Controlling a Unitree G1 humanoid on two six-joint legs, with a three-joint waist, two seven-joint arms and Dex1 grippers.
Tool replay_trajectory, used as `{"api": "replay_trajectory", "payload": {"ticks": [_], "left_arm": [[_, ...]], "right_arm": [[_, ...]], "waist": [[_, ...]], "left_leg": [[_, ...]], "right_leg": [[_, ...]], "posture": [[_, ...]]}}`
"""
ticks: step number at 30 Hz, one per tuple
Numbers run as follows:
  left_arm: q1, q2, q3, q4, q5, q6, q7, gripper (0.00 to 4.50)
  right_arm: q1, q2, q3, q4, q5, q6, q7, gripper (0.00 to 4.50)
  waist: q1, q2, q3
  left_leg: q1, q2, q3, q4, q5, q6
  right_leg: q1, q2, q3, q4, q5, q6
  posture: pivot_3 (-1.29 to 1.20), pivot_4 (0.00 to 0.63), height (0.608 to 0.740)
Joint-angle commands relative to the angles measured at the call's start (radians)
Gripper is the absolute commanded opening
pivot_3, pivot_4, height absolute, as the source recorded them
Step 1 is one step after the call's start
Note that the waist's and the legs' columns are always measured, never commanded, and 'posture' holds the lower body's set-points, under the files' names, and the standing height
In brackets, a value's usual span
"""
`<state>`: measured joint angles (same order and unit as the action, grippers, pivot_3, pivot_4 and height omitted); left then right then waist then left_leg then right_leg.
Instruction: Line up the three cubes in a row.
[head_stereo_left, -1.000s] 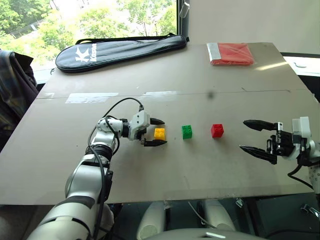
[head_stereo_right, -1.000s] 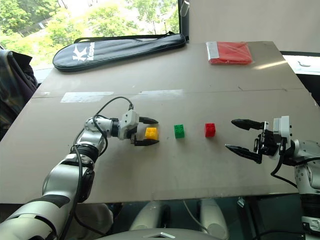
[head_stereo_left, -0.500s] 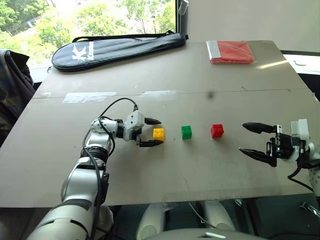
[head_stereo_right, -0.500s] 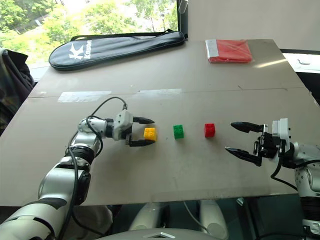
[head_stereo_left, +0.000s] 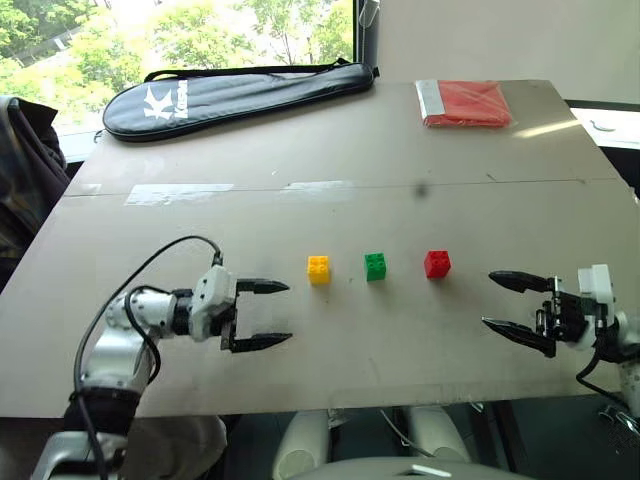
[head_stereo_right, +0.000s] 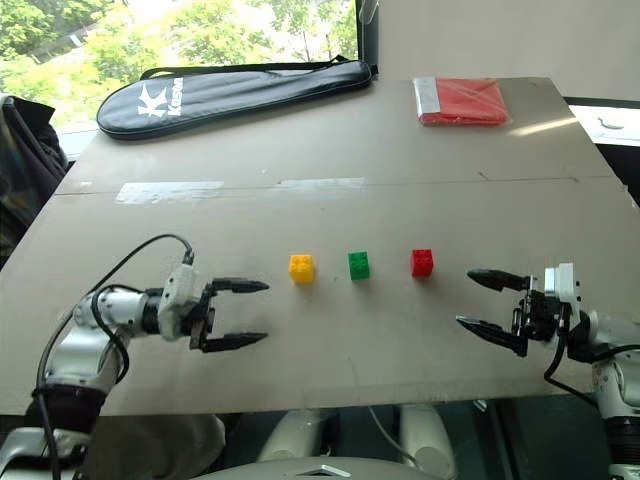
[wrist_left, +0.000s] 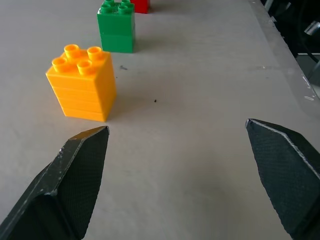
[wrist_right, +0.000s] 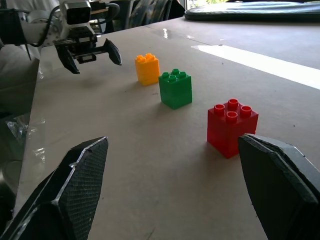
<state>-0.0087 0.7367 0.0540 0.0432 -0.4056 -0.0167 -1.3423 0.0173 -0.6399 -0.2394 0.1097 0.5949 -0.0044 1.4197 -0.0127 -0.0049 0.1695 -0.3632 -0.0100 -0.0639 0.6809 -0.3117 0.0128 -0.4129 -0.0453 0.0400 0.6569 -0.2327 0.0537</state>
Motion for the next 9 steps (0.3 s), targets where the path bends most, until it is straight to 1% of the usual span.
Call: {"api": "replay_trajectory", "payload": {"ticks": [1,5,9], "left_arm": [[0.159,-0.027,0.057,-0.142,0.075,0.058,0.217,4.47],[0.206,-0.046,0.082,-0.192,0.09,0.083,0.324,4.47],[0.256,-0.042,0.121,-0.223,0.094,0.069,0.378,4.47]], "right_arm": [[0.01,0.012,-0.027,0.053,-0.022,-0.073,-0.002,4.27],[0.006,0.014,-0.032,0.099,-0.042,-0.109,-0.013,4.27],[0.0,0.009,-0.041,0.166,-0.053,-0.149,-0.009,4.27]], "waist": [[0.0,0.0,0.0],[0.001,0.001,0.0],[-0.003,0.001,-0.001]], "left_leg": [[0.001,0.0,0.0,0.0,0.0,0.0],[0.002,-0.001,0.0,0.0,0.0,0.0],[0.004,0.0,0.003,0.0,0.0,0.0]], "right_leg": [[0.001,0.0,0.0,0.0,0.0,0.0],[0.002,0.0,-0.001,0.0,0.0,0.0],[0.002,0.005,0.001,0.001,0.0,0.0]], "posture": [[0.0,0.15,0.74],[0.0,0.15,0.74],[0.0,0.15,0.74]]}}
